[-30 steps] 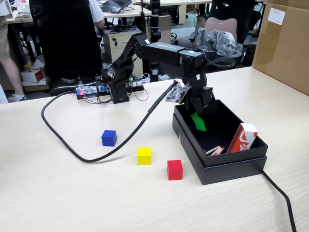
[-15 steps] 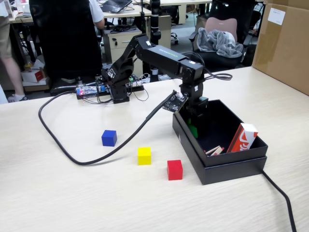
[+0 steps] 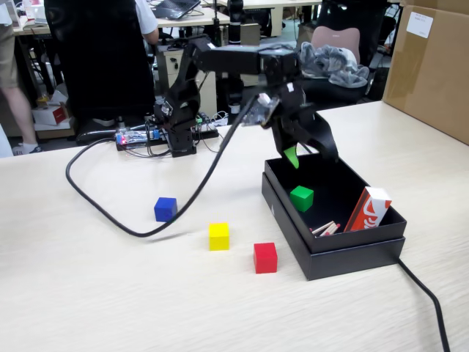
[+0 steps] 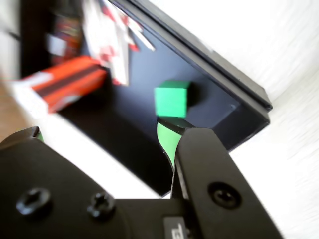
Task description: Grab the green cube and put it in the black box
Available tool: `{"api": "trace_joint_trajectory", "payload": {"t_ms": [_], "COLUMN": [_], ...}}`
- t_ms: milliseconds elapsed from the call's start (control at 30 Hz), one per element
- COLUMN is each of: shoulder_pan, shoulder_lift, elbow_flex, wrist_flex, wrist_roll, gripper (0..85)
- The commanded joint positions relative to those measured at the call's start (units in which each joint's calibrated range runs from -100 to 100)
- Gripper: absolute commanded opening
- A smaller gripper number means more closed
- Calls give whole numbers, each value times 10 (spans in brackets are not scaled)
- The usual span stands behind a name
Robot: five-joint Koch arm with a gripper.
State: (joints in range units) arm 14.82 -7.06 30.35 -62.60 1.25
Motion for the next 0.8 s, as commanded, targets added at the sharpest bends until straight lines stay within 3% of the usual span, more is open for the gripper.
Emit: {"api": "trace_joint_trajectory", "payload": {"t_ms": [0, 333, 567, 767], "shoulder_pan": [-14, -65, -107, -119], "shoulder_lift": [-142, -428, -686, -804], "elbow_flex": [36, -148, -520, -706], "wrist_flex": [20, 36, 152, 228], "wrist_roll": [-20, -24, -21, -10], "gripper": [464, 495, 493, 495]}}
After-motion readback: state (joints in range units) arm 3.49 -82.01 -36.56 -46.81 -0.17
